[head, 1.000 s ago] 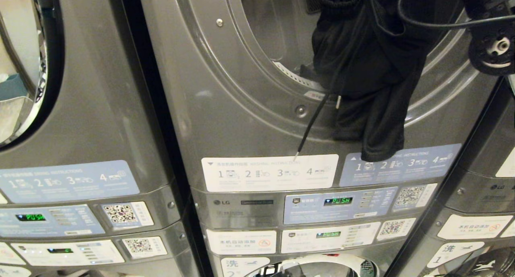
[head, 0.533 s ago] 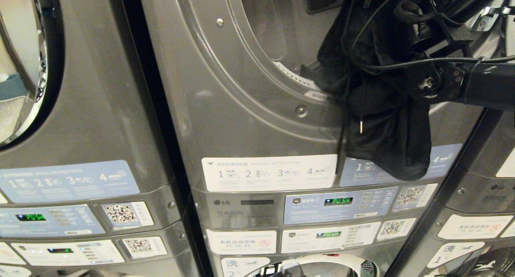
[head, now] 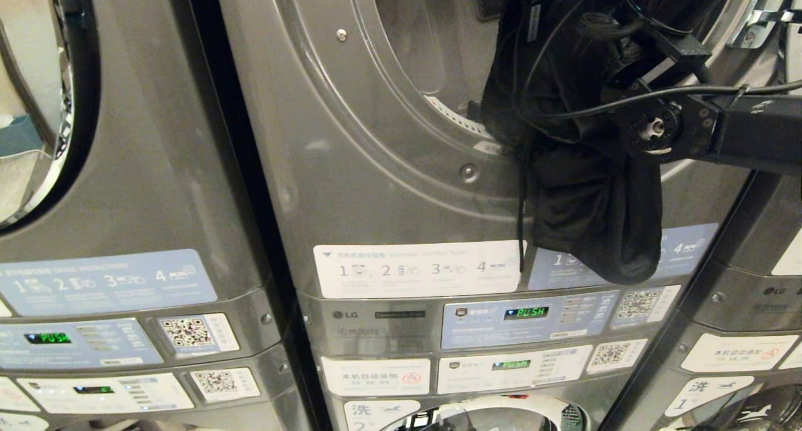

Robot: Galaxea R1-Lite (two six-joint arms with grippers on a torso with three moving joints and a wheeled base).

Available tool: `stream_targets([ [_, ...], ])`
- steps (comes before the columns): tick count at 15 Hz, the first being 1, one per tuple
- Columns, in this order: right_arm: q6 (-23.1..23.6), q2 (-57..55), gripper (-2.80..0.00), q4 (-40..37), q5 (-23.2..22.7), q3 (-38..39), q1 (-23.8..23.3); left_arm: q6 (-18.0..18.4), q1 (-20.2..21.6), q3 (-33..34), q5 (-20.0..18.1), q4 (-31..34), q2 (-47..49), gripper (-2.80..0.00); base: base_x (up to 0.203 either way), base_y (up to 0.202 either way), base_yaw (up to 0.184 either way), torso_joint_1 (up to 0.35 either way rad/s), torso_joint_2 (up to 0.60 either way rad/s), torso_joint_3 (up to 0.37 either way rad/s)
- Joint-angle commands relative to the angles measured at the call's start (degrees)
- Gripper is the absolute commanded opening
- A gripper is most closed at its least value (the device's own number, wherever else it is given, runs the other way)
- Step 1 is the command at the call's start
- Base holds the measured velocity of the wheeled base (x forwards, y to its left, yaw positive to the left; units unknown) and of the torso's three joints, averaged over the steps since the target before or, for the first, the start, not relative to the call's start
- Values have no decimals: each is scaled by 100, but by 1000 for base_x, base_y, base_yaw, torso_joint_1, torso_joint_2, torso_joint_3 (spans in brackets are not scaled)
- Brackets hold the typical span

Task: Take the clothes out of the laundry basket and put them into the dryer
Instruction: Put the clothes in the dryer

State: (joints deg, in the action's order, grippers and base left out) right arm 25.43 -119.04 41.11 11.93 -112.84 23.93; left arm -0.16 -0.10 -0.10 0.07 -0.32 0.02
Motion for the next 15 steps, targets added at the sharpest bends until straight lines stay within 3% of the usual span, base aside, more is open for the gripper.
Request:
stream_targets([
  [1,4,56,-280,-9,11,-2,68,-2,1,1,1,-3,-2,-280,0,0,0,0,0,0],
  [7,-118,558,-280,-77,39,-2,54,-2,1,1,1,-3,-2,-280,0,0,0,0,0,0],
  [10,-226,664,-280,-456,-185,-5,-102,-2,1,1,1,-3,-2,-280,0,0,0,0,0,0],
  [12,-213,605,-280,-435,-636,-9,-473,-2,1,1,1,-3,-2,-280,0,0,0,0,0,0],
  [15,-345,764,-280,-105,-751,-10,-820,-2,1,1,1,-3,-2,-280,0,0,0,0,0,0],
])
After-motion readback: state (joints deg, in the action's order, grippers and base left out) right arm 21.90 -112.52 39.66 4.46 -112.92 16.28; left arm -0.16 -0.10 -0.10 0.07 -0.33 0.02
